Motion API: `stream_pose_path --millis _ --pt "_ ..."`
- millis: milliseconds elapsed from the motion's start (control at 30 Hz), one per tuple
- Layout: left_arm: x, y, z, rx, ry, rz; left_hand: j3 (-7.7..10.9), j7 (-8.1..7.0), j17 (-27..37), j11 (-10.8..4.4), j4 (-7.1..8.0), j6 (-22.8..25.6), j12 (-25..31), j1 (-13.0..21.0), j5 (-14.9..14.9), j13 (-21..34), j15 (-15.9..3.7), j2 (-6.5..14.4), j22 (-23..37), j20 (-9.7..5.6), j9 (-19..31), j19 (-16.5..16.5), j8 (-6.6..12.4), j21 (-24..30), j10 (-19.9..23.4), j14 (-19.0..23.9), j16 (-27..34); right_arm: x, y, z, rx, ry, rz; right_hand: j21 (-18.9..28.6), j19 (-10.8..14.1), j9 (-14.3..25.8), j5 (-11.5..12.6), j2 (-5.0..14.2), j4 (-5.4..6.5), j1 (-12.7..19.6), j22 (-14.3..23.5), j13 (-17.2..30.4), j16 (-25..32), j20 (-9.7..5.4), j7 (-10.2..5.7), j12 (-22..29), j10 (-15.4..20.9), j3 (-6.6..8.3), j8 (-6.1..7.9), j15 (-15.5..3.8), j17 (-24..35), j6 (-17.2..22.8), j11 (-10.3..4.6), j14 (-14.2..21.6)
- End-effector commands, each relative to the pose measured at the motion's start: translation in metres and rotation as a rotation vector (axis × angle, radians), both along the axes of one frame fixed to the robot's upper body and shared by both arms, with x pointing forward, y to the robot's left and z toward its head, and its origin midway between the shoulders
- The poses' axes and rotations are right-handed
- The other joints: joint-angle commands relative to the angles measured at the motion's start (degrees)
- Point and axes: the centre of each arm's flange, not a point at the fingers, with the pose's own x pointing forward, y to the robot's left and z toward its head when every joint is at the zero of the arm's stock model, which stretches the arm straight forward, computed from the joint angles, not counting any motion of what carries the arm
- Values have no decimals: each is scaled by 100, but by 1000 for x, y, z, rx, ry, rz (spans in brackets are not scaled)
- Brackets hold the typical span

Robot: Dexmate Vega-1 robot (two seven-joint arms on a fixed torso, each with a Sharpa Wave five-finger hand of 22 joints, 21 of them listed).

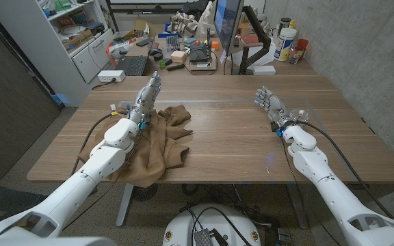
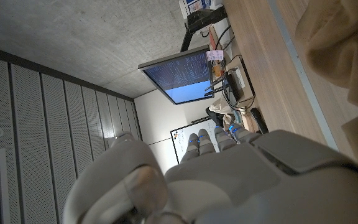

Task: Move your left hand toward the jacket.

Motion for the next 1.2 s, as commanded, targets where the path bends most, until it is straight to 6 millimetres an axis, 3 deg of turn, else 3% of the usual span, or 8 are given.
stream_pose_path --millis 33,1200 --pt "-8 6 6 2 -11 -2 0 -5 17 -8 -17 29 24 71 35 6 12 -5 23 -87 17 -49 40 -19 24 13 31 -2 2 0 10 -3 8 -11 57 9 35 42 -10 32 8 17 16 -10 -2 38 34 25 29 -15 17 37 4 35" --pt "-53 20 25 49 -115 51 -16 9 14 9 -59 98 36 143 46 1 20 18 25 -77 17 -34 48 -13 76 73 41 1 7 15 -1 -29 25 -127 107 10 31 66 -40 23 12 15 7 -4 -9 47 69 25 22 -15 0 69 0 60"
